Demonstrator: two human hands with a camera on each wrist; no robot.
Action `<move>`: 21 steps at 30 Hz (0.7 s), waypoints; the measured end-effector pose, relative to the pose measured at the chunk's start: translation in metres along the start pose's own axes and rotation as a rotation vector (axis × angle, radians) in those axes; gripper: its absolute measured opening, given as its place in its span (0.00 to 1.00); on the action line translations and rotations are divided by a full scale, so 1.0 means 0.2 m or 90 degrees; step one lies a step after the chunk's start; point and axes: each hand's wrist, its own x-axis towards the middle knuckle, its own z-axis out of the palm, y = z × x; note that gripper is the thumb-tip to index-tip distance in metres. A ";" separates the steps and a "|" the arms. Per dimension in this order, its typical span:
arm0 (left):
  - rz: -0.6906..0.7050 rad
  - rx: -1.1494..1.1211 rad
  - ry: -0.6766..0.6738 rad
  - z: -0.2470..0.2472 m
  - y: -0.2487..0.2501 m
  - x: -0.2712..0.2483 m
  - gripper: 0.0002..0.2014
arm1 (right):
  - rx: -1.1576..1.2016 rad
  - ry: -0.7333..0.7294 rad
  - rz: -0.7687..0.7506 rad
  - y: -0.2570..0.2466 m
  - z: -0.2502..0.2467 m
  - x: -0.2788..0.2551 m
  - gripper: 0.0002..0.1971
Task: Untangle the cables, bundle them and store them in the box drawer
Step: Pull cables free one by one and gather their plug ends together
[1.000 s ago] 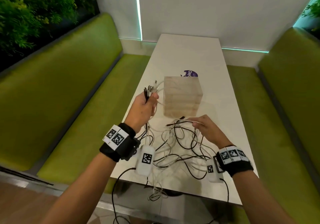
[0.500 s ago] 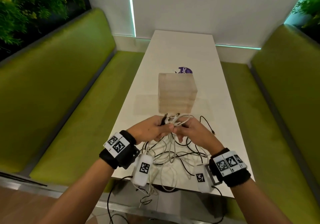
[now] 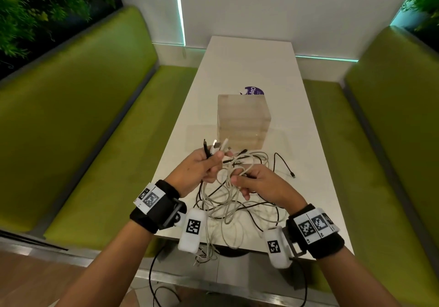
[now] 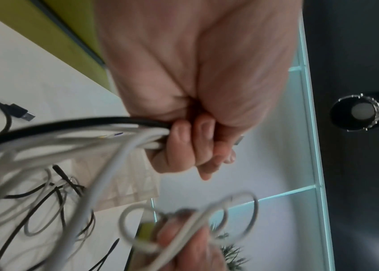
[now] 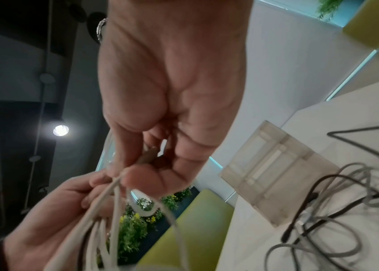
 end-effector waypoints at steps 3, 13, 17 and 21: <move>0.007 -0.052 0.066 -0.04 0.01 -0.01 0.11 | 0.004 -0.047 0.029 0.04 0.01 -0.05 0.08; 0.031 -0.143 0.121 -0.08 0.05 -0.02 0.11 | -0.281 -0.256 0.156 0.40 0.23 -0.15 0.13; 0.032 -0.155 0.121 -0.08 0.05 -0.02 0.11 | -0.380 -0.360 0.223 0.51 0.28 -0.20 0.27; 0.031 -0.145 0.114 -0.08 0.06 -0.02 0.11 | -0.417 -0.358 0.256 0.53 0.29 -0.25 0.41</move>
